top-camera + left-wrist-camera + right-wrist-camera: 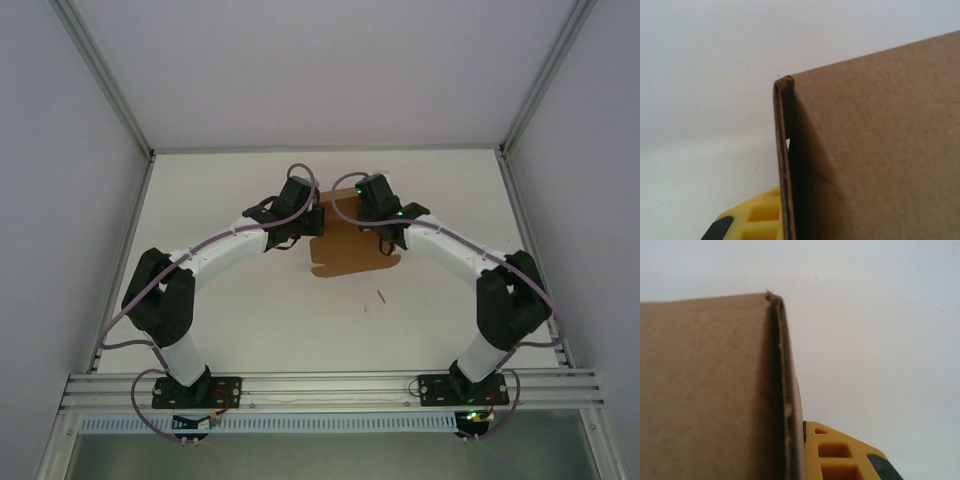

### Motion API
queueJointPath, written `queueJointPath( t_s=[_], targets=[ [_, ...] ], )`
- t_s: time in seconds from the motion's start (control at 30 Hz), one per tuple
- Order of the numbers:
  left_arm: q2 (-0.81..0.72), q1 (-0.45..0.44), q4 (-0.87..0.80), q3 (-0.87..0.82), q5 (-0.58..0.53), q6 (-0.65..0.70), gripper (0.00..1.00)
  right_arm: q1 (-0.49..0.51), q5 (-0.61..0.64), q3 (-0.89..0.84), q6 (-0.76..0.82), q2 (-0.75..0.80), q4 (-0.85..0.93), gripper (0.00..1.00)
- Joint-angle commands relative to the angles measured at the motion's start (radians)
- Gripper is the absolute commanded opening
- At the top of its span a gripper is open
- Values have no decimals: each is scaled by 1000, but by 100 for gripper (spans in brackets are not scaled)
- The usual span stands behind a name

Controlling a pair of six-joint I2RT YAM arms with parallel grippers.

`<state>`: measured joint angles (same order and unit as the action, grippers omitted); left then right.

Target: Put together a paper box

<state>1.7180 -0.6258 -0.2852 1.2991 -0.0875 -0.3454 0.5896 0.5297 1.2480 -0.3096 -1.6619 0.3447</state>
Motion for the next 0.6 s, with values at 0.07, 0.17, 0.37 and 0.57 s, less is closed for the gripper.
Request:
queueJointPath(
  t_s=[0.07,0.17,0.37,0.57],
  targets=[
    [-25,4,-54,31,-67,-41,0,-45,425,74,-214,-92,144,0],
    [-31,6,-64,29,-86,-41,0,-60,490,111,-243,-130,215,0],
    [-31,5,-82,33,-94,-42,0,-58,694,275,-483,-246,588,0],
    [-18,4,-83,44,-77,-35,0,-58,554,191,-356,-196,369,0]
  ],
)
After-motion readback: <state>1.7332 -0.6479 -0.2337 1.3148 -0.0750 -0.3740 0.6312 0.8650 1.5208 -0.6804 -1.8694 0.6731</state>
